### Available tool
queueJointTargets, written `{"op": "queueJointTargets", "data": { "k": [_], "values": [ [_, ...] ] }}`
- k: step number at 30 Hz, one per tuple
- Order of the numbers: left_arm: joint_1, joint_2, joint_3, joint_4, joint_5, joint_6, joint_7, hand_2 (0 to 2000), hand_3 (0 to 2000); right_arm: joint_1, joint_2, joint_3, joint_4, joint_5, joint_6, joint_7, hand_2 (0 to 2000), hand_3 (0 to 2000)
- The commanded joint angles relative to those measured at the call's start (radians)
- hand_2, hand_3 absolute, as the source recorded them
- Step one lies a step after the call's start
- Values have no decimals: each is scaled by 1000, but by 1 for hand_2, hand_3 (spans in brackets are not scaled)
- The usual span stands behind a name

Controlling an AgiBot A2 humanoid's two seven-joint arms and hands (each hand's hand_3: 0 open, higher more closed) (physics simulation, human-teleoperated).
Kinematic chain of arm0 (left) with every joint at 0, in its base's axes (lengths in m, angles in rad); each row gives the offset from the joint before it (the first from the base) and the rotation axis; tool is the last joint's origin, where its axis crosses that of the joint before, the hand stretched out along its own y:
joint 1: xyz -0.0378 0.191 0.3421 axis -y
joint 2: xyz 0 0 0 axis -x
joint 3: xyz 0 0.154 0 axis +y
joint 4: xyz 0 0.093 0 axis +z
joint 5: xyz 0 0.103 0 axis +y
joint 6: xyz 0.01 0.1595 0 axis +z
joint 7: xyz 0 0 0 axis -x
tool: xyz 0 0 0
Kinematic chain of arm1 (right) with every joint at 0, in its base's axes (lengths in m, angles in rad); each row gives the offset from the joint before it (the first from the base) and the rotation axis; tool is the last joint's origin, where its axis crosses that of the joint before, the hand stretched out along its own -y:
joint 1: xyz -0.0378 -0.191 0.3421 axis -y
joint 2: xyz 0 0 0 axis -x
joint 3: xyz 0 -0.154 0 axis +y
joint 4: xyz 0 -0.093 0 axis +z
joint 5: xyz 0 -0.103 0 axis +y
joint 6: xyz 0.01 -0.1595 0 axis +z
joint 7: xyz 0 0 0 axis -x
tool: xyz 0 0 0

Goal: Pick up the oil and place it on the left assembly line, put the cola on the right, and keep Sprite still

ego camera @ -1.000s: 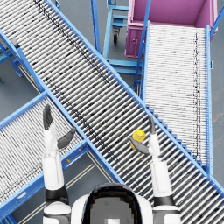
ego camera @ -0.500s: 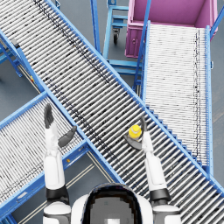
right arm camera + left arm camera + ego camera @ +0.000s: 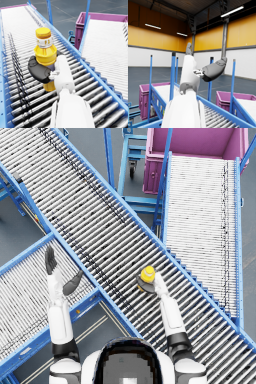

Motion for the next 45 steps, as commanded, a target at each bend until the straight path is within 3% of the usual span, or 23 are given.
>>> {"op": "queueJointTargets", "data": {
  "k": [1, 3, 6, 11, 12, 13, 16, 17, 18, 30, 38, 42, 45],
  "values": [
    [1, 0, -2, -8, 0, 0, 0, 0, 0, 36, -15, -6, 62, -1, -23, -2, 2000, 2000],
    [0, 1, 20, -20, 0, 0, 0, 0, 0, 60, -27, -67, 197, -3, -42, 1, 2000, 2000],
    [-11, 5, 36, -33, 0, 0, 0, 0, 0, 122, -49, -109, 332, -4, -16, 2, 2000, 2000],
    [-6, 9, 98, -23, 0, 0, 0, 0, 0, 211, -82, -120, 416, -5, -28, 1, 2000, 2000],
    [8, 11, 121, -7, 0, 0, 0, 0, 0, 249, 30, -7, 422, -5, -25, 2, 2000, 2000],
    [11, 13, 139, 8, 0, 0, 0, 0, 0, 252, -70, -89, 430, -5, -24, 3, 2000, 2000],
    [44, 23, 193, 28, 0, 0, 0, 0, 0, 290, -69, -58, 478, -5, -21, 2, 2000, 2000],
    [58, 30, 219, 34, 0, 0, 0, 0, 0, 425, 241, 259, 484, -5, -21, 3, 2000, 2000],
    [68, 36, 244, 43, 0, 0, 0, 0, 0, 322, -7, 12, 490, -6, -20, 4, 2000, 2000],
    [132, 111, 527, 141, 0, 0, 0, 0, 0, 320, -30, 113, 568, -4, -27, -1, 2000, 2000],
    [150, 142, 546, 188, 0, -1, 0, 0, 0, 217, 20, 203, 647, -4, -30, -3, 2000, 2000],
    [146, 147, 562, 181, 1, -54, 3, 0, 0, 190, 37, 240, 647, -3, -89, -2, 2000, 2000],
    [124, 132, 558, 182, 2, -70, 6, 0, 0, 193, 37, 254, 623, -2, -99, 3, 2000, 2000]
  ]
}}
